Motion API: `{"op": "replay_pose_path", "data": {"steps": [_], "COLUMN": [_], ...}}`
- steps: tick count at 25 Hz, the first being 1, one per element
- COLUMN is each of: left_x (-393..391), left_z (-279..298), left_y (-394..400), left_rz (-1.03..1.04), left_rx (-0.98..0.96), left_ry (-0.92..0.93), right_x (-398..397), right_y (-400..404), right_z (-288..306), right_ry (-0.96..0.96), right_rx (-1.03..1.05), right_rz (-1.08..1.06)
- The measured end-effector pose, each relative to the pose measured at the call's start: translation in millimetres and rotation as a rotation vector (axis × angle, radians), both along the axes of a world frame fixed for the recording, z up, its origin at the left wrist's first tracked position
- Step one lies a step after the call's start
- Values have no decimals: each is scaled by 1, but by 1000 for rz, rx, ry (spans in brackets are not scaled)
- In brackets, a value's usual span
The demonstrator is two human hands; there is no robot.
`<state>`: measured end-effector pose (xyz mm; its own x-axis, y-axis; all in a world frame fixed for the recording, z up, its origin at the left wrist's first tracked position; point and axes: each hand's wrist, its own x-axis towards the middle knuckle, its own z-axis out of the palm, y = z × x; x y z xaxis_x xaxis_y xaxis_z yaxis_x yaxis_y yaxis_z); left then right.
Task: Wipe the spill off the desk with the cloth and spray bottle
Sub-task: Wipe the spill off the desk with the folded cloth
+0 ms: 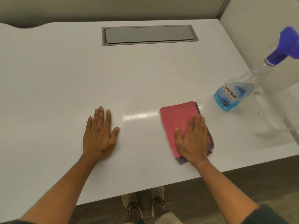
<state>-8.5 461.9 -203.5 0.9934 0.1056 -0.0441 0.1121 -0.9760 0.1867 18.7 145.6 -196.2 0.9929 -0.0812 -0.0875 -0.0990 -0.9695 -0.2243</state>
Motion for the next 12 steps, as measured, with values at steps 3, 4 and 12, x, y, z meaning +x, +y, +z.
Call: {"op": "replay_pose_path", "data": {"steps": [3, 4, 12], "left_x": [0, -2, -2], "left_z": [1, 1, 0], "left_y": [1, 1, 0], "left_rz": [-8, -12, -4], "left_rx": [-14, -15, -5], "left_ry": [-3, -3, 2], "right_x": [24, 15, -4], "right_y": [37, 37, -18], "right_z": [2, 0, -4], "right_ry": [9, 5, -7], "right_rx": [-2, -22, -43], "right_rz": [66, 173, 69]}}
